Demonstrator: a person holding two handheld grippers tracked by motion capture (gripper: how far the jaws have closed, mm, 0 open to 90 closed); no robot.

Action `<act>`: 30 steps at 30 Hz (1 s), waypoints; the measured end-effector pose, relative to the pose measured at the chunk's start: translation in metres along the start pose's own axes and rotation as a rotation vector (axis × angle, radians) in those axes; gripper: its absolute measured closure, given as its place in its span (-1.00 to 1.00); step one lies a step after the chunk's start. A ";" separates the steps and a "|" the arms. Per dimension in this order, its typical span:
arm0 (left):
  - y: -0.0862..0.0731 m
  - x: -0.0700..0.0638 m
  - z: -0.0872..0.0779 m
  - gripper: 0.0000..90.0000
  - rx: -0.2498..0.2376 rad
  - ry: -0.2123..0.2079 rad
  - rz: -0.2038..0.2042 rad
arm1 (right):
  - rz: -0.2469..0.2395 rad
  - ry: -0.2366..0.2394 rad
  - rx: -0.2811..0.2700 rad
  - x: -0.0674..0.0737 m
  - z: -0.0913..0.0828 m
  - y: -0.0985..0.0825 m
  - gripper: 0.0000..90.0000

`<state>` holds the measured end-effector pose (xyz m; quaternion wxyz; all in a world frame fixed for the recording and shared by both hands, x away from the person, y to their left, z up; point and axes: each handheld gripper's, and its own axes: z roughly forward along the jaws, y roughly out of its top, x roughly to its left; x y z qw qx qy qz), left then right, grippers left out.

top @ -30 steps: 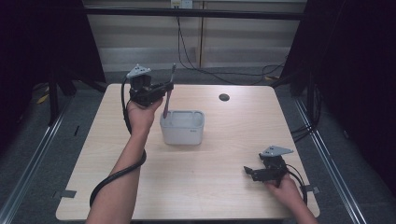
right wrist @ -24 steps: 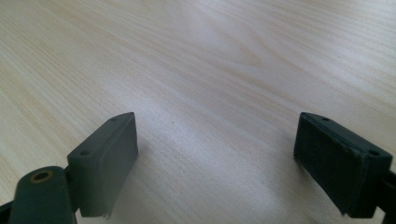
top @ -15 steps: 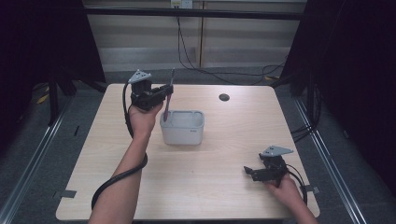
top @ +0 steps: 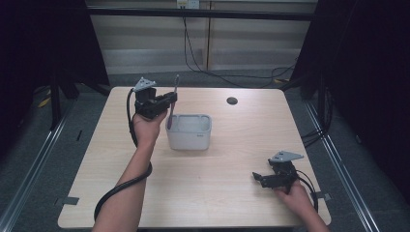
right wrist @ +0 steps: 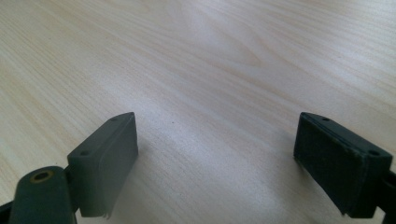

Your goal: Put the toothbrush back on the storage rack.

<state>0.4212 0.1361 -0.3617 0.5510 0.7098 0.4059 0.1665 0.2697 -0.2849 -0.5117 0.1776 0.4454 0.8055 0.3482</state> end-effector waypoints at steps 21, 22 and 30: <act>-0.020 0.003 -0.001 0.80 0.011 0.016 -0.019 | 0.001 0.000 0.000 0.000 0.000 0.000 -0.71; -0.022 0.003 -0.001 0.80 0.012 0.019 -0.018 | 0.001 0.000 0.000 0.000 0.000 0.000 -0.71; -0.028 0.003 -0.002 0.79 0.016 0.022 -0.024 | 0.002 0.001 0.000 0.000 0.000 0.000 -0.71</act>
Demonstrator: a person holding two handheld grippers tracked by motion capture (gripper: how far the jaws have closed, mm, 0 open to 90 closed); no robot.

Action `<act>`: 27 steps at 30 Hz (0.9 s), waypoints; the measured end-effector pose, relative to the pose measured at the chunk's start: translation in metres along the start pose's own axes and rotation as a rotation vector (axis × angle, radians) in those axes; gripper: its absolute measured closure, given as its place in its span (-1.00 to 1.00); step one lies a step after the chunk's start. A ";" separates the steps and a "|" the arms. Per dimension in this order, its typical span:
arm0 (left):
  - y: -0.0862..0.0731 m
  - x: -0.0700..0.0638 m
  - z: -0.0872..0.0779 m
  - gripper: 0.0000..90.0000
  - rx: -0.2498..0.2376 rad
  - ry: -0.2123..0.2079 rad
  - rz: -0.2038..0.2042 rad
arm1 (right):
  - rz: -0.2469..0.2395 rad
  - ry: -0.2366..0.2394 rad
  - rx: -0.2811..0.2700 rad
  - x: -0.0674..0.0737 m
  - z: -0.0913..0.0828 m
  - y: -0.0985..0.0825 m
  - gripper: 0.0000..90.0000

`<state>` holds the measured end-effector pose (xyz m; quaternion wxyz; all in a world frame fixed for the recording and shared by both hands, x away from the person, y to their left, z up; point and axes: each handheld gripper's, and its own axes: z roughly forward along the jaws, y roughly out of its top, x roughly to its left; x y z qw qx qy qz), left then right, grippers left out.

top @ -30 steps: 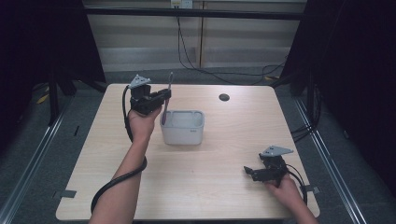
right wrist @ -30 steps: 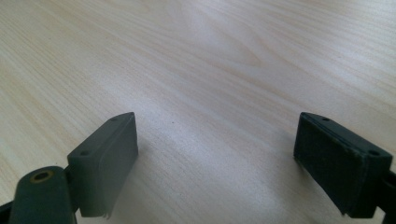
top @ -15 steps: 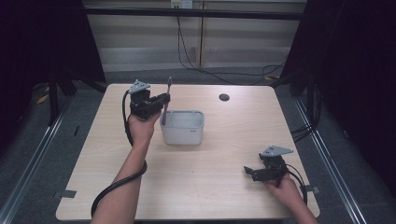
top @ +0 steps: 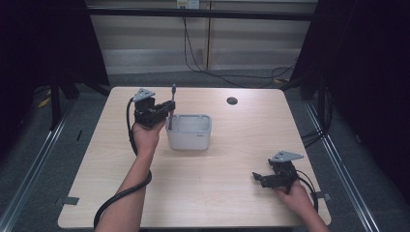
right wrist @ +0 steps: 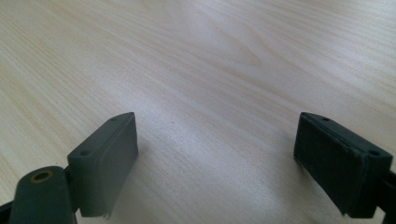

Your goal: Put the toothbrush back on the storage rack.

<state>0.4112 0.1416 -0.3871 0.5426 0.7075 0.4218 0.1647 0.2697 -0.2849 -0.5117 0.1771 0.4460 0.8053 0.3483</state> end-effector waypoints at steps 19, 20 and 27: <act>-0.017 0.001 0.000 0.79 0.028 0.012 -0.001 | 0.000 0.000 0.000 0.000 0.000 0.000 -0.71; -0.017 0.001 0.000 0.79 0.028 0.012 -0.001 | 0.000 0.000 0.000 0.000 0.000 0.000 -0.71; -0.024 0.000 0.000 0.79 0.034 0.013 -0.003 | 0.000 0.000 0.000 0.000 0.000 0.000 -0.71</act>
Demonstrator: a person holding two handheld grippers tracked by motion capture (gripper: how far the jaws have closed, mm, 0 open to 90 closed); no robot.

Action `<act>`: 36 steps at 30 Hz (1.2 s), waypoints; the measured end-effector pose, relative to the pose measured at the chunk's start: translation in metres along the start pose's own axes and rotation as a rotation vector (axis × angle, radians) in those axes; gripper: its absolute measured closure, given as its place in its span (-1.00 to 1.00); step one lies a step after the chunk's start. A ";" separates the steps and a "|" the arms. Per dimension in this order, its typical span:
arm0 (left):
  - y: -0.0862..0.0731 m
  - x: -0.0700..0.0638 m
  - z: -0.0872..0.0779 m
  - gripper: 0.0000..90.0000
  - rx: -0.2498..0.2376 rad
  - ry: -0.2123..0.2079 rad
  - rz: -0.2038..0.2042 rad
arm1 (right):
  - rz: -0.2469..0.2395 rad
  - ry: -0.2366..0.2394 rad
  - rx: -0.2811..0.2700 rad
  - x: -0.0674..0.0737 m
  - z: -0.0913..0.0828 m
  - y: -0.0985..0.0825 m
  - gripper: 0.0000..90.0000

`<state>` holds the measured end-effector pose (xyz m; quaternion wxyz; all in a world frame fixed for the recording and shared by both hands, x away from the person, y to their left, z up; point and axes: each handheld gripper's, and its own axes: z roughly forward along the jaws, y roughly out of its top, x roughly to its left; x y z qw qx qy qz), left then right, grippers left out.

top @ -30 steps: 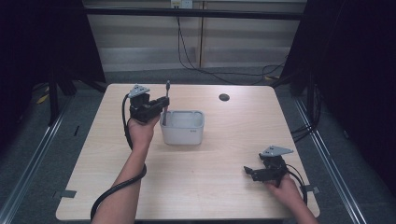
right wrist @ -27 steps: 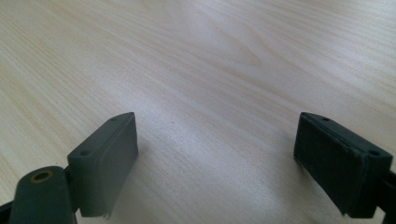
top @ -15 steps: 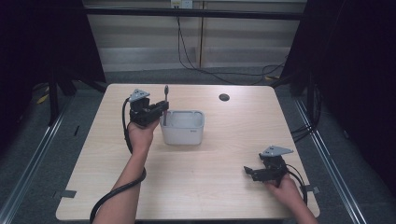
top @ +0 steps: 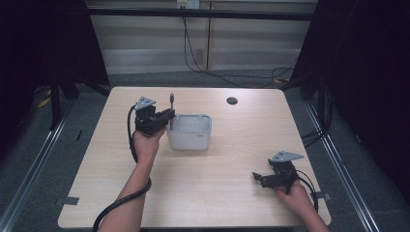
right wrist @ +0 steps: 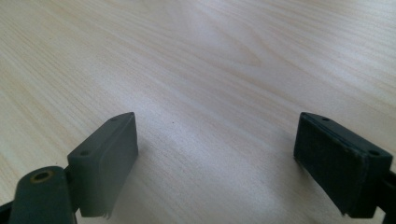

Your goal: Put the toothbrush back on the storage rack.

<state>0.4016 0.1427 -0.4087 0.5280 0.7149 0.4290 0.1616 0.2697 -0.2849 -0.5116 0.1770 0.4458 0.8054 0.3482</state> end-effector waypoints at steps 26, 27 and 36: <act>-0.018 -0.004 -0.007 0.79 0.008 0.010 0.009 | 0.000 0.000 0.000 0.000 0.000 0.000 -0.71; -0.018 -0.004 -0.007 0.79 0.008 0.010 0.009 | 0.000 0.000 0.000 0.000 0.000 0.000 -0.71; -0.023 -0.010 -0.008 0.79 0.020 0.003 0.023 | 0.000 0.000 0.000 0.000 0.000 0.000 -0.71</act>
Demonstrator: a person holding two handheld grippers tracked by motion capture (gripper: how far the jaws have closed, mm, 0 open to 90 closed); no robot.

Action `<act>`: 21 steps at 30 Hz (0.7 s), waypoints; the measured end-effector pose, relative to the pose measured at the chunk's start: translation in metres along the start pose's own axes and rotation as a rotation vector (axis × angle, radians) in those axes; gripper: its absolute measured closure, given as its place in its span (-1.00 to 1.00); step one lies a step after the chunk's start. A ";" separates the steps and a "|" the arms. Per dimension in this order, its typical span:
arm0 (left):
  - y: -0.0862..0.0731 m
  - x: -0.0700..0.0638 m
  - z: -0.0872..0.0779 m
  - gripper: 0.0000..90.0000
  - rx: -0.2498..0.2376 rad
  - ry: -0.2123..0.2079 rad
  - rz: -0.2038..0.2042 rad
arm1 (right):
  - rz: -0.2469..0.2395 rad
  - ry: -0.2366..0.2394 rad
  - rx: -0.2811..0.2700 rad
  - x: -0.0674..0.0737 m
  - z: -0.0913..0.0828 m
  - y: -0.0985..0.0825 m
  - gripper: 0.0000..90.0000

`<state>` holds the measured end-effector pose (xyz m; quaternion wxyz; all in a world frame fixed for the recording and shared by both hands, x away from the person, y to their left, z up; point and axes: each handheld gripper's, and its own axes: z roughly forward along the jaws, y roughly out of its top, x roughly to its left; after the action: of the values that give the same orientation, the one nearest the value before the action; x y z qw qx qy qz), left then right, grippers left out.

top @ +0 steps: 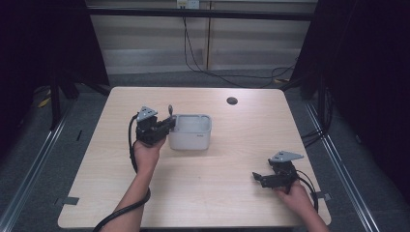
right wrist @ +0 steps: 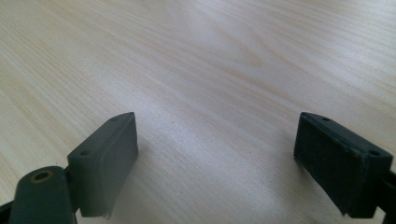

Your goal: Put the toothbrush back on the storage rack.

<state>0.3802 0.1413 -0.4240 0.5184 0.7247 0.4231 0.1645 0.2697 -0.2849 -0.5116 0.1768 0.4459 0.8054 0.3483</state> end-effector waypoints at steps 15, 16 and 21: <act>-0.003 -0.003 -0.003 0.79 0.025 0.005 0.029 | 0.000 0.000 0.000 0.000 0.000 0.000 -0.71; -0.003 -0.003 -0.004 0.79 0.027 0.006 0.033 | 0.002 0.000 0.000 0.000 0.000 0.000 -0.71; -0.004 -0.003 -0.006 0.78 0.027 0.007 0.037 | 0.001 0.000 0.000 0.000 0.000 0.000 -0.71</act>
<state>0.3725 0.1428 -0.4246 0.5039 0.7388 0.4138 0.1706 0.2697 -0.2849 -0.5116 0.1765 0.4465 0.8051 0.3483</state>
